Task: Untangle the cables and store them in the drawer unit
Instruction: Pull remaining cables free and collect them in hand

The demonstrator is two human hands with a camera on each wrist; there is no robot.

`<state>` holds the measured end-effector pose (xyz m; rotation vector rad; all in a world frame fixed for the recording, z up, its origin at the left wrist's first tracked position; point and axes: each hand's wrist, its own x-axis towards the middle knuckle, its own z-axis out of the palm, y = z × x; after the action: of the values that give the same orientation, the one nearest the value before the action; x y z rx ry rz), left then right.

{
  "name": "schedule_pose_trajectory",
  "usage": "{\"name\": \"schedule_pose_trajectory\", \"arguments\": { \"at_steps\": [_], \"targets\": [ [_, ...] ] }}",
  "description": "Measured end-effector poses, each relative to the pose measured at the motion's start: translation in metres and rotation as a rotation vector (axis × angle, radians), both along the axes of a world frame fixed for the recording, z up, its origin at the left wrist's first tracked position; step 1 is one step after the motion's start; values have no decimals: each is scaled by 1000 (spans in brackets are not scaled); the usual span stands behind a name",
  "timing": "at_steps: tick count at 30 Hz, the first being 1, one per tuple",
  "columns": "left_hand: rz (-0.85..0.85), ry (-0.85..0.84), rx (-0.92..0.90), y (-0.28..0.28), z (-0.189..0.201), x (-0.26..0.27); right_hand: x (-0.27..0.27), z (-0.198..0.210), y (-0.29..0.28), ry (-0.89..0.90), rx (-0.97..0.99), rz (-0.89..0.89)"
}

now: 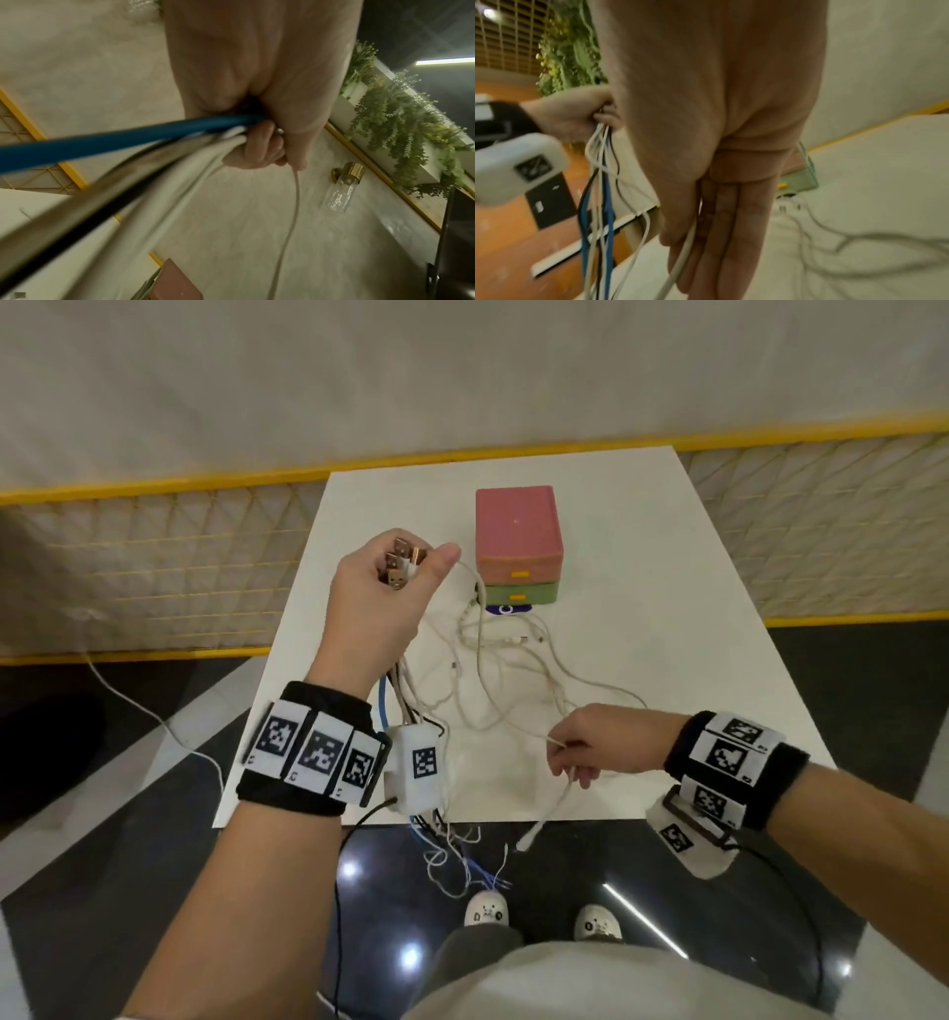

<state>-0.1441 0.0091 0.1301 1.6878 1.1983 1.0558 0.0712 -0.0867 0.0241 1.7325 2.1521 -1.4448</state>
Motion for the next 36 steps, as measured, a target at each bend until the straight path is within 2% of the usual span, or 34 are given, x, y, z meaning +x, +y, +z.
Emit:
{"name": "schedule_pose_trajectory", "arguments": {
  "at_steps": [2, 5, 8, 10, 12, 15, 17, 19, 21, 24, 27, 36],
  "targets": [
    [-156, 111, -25, -11, -1, -3, -13, -20, -13, -48, -65, 92],
    [-412, 267, -181, -34, -1, -6, -21, -43, -27, -218, -182, 283],
    [-484, 223, -266, -47, -5, -10, -8, -44, -21, -373, -184, 363],
    [-468, 158, -274, -51, -5, -12, 0, -26, -8, -417, -79, 322],
    [-446, 98, -266, -53, -2, -11, 3, 4, 5, -337, 104, 175],
    [-409, 25, -190, -56, 2, -1, -15, 55, 16, 58, 303, -5],
    [-382, 2, -112, -57, 4, 11, -39, 74, 17, 321, 257, 15],
    [-332, -19, -40, -56, 4, 21, -60, 73, 19, 510, 195, 11],
    [-246, -89, 8, -53, 3, 25, -73, 64, 17, 615, 221, -69],
    [-111, -217, 49, -49, 5, 24, -85, 46, 11, 629, 356, -145],
    [-44, -278, 75, -47, 5, 22, -90, 25, 9, 599, 458, -135],
    [87, -508, 24, -40, 17, 7, -86, -65, -11, 355, 195, -73]
  ]
}}
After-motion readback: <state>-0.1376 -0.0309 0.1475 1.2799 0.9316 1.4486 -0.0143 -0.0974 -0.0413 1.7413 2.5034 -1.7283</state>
